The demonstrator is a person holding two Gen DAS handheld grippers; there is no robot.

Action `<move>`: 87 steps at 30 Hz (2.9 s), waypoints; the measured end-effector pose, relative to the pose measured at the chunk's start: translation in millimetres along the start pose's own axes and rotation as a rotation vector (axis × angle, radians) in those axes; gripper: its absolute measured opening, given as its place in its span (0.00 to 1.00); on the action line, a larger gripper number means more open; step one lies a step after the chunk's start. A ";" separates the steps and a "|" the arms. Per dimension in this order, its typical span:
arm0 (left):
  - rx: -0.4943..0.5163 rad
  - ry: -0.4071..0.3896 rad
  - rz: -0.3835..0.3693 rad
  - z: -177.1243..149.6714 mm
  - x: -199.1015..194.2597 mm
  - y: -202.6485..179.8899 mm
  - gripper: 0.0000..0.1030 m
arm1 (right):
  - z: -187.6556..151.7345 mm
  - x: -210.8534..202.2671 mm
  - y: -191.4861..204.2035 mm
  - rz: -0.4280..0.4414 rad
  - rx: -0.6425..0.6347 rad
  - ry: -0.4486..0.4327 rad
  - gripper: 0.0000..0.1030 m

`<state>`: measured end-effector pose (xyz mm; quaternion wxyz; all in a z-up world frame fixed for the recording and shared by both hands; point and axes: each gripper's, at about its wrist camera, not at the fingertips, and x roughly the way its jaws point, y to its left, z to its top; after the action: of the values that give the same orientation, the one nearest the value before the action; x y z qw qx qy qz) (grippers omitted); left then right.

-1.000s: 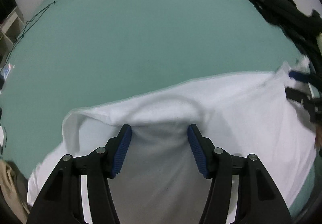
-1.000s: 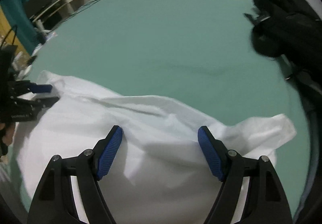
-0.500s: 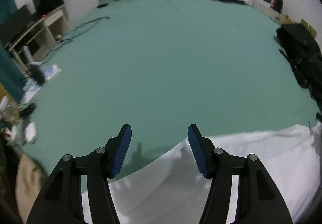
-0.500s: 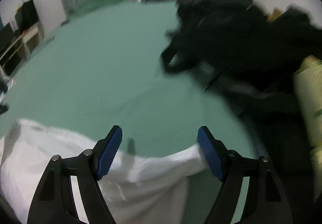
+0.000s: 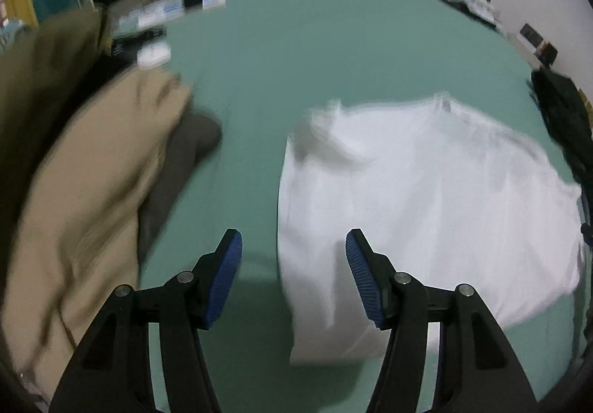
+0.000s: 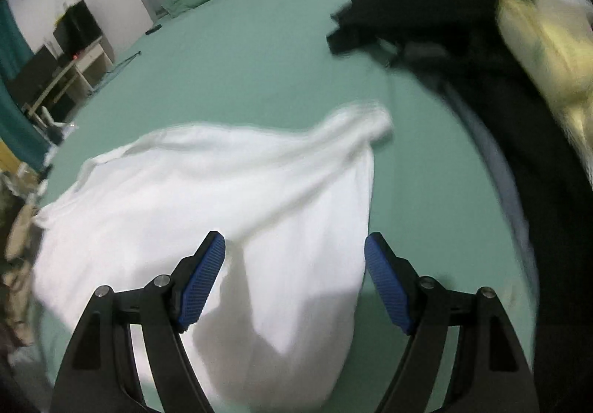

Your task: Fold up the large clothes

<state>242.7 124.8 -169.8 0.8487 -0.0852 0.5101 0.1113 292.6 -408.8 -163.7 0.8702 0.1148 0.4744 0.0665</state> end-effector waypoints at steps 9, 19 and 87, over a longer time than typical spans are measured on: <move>0.008 0.052 0.024 -35.4 16.1 -18.9 0.35 | -59.1 -10.7 -10.5 0.267 0.197 0.042 0.25; 0.019 -0.023 -0.022 -52.5 -27.3 -17.7 0.06 | -76.6 -29.2 -3.4 0.292 0.210 0.024 0.10; -0.150 -0.023 0.068 -0.1 16.7 24.9 0.39 | -113.5 -58.0 41.8 -0.098 0.021 -0.038 0.55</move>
<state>243.3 150.4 -185.4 0.8414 -0.1298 0.4932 0.1786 165.4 -366.0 -165.2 0.8801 0.1018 0.4634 0.0164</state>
